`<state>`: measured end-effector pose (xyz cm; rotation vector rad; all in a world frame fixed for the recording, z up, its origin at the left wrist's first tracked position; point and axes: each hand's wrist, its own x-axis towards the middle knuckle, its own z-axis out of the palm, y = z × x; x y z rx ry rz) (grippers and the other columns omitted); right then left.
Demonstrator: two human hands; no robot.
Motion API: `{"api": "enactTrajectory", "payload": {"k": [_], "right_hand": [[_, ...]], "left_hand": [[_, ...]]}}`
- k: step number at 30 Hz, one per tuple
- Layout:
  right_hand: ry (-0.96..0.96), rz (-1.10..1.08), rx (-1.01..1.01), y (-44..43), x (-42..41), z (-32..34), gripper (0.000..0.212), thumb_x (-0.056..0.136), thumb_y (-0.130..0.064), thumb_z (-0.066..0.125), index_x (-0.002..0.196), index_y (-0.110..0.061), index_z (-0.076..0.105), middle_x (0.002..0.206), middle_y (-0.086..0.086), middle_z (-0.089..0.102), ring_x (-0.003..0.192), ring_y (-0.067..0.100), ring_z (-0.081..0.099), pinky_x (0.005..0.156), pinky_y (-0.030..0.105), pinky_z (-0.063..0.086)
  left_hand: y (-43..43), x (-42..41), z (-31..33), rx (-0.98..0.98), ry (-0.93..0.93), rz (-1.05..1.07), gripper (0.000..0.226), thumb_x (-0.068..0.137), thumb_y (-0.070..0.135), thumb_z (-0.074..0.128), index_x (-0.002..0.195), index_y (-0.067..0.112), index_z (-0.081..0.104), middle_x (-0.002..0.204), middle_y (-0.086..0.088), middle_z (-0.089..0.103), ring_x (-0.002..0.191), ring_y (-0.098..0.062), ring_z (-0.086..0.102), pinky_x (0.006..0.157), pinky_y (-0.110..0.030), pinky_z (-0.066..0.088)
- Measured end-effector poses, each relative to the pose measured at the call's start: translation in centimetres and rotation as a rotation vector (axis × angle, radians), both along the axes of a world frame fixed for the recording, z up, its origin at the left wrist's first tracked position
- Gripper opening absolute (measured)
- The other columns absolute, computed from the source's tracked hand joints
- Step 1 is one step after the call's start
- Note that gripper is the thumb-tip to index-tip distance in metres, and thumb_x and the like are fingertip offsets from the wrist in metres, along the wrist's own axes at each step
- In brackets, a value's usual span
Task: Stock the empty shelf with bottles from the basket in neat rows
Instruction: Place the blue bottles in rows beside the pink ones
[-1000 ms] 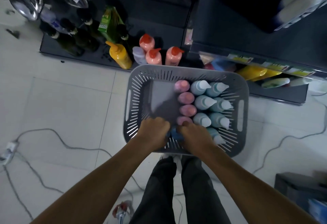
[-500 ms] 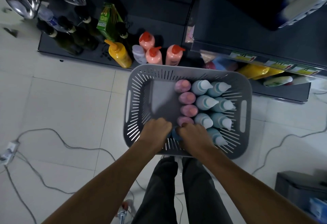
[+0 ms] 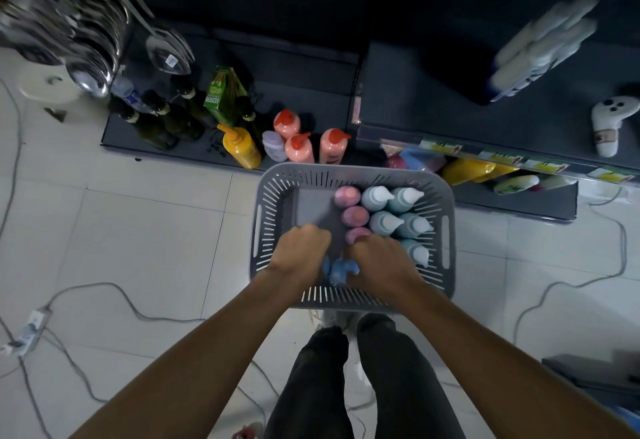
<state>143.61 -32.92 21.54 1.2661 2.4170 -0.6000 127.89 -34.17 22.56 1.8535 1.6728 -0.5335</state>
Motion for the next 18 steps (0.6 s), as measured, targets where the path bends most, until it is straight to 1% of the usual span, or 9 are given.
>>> {"api": "enactTrajectory", "payload": {"k": [4, 6, 8, 9, 11, 13, 15, 16, 18], "right_hand": [[0.023, 0.009, 0.01, 1.4, 0.5, 3.4, 0.032, 0.079, -0.039, 0.055, 0.098, -0.02, 0.073, 0.099, 0.005, 0.07, 0.092, 0.03, 0.067, 0.071, 0.033, 0.048], [0.05, 0.003, 0.011, 2.1, 0.8, 5.4, 0.03, 0.076, -0.037, 0.057, 0.096, -0.022, 0.074, 0.099, 0.005, 0.067, 0.09, 0.031, 0.065, 0.065, 0.031, 0.041], [0.051, -0.01, 0.015, 3.0, 1.1, 7.6, 0.024, 0.077, -0.035, 0.062, 0.094, -0.023, 0.072, 0.097, 0.007, 0.066, 0.09, 0.032, 0.064, 0.064, 0.031, 0.037], [0.048, -0.019, 0.02, 3.5, 1.3, 8.7, 0.022, 0.077, -0.035, 0.064, 0.094, -0.023, 0.072, 0.096, 0.008, 0.066, 0.091, 0.032, 0.064, 0.065, 0.032, 0.039], [0.041, -0.033, 0.041, 4.4, 1.8, 11.0, 0.024, 0.076, -0.034, 0.066, 0.097, -0.024, 0.073, 0.096, 0.007, 0.068, 0.091, 0.03, 0.065, 0.067, 0.033, 0.044], [0.037, -0.034, 0.081, 5.3, 2.5, 13.4, 0.025, 0.074, -0.032, 0.066, 0.096, -0.024, 0.074, 0.094, 0.006, 0.069, 0.089, 0.031, 0.066, 0.066, 0.032, 0.045], [0.05, -0.028, 0.123, 6.3, 3.2, 15.7, 0.023, 0.072, -0.029, 0.066, 0.093, -0.023, 0.074, 0.091, 0.007, 0.07, 0.087, 0.032, 0.065, 0.064, 0.032, 0.044], [0.057, -0.025, 0.147, 6.7, 3.6, 17.0, 0.023, 0.071, -0.029, 0.066, 0.091, -0.022, 0.074, 0.09, 0.008, 0.07, 0.086, 0.033, 0.065, 0.063, 0.032, 0.042], [0.075, -0.044, 0.189, 7.5, 4.4, 19.3, 0.022, 0.069, -0.028, 0.067, 0.088, -0.021, 0.073, 0.09, 0.008, 0.07, 0.085, 0.033, 0.065, 0.062, 0.032, 0.044]], "left_hand": [[1.8, 0.3, 3.7, 0.054, 0.016, -0.016, 0.032, 0.077, 0.022, 0.082, 0.105, 0.012, 0.071, 0.108, -0.015, 0.067, 0.102, -0.037, 0.068, 0.078, -0.04, 0.053], [2.7, 0.5, 5.8, 0.086, 0.002, -0.013, 0.033, 0.075, 0.021, 0.083, 0.105, 0.012, 0.071, 0.109, -0.016, 0.066, 0.103, -0.036, 0.067, 0.077, -0.039, 0.051], [3.6, 0.8, 8.1, 0.12, -0.016, -0.022, 0.03, 0.076, 0.018, 0.081, 0.103, 0.012, 0.071, 0.109, -0.017, 0.067, 0.104, -0.037, 0.066, 0.08, -0.041, 0.052], [4.0, 1.0, 9.2, 0.138, -0.021, -0.026, 0.027, 0.077, 0.017, 0.08, 0.101, 0.011, 0.071, 0.107, -0.017, 0.067, 0.102, -0.038, 0.066, 0.079, -0.041, 0.051], [4.9, 1.4, 11.5, 0.176, -0.028, -0.036, 0.02, 0.076, 0.017, 0.08, 0.091, 0.01, 0.069, 0.1, -0.017, 0.066, 0.098, -0.038, 0.067, 0.07, -0.039, 0.046], [5.7, 2.0, 13.6, 0.203, -0.034, -0.047, 0.019, 0.074, 0.018, 0.081, 0.083, 0.01, 0.066, 0.094, -0.015, 0.061, 0.096, -0.036, 0.067, 0.064, -0.036, 0.042], [6.6, 2.6, 15.7, 0.23, -0.025, -0.06, 0.022, 0.074, 0.019, 0.082, 0.083, 0.009, 0.065, 0.093, -0.013, 0.06, 0.094, -0.034, 0.066, 0.063, -0.035, 0.041], [7.0, 2.9, 16.8, 0.243, -0.02, -0.063, 0.022, 0.072, 0.02, 0.083, 0.081, 0.011, 0.065, 0.088, -0.01, 0.057, 0.091, -0.033, 0.066, 0.061, -0.034, 0.041], [7.8, 3.6, 19.0, 0.267, -0.018, -0.067, 0.021, 0.07, 0.02, 0.084, 0.081, 0.014, 0.066, 0.081, -0.006, 0.051, 0.08, -0.031, 0.062, 0.059, -0.034, 0.042]]}}
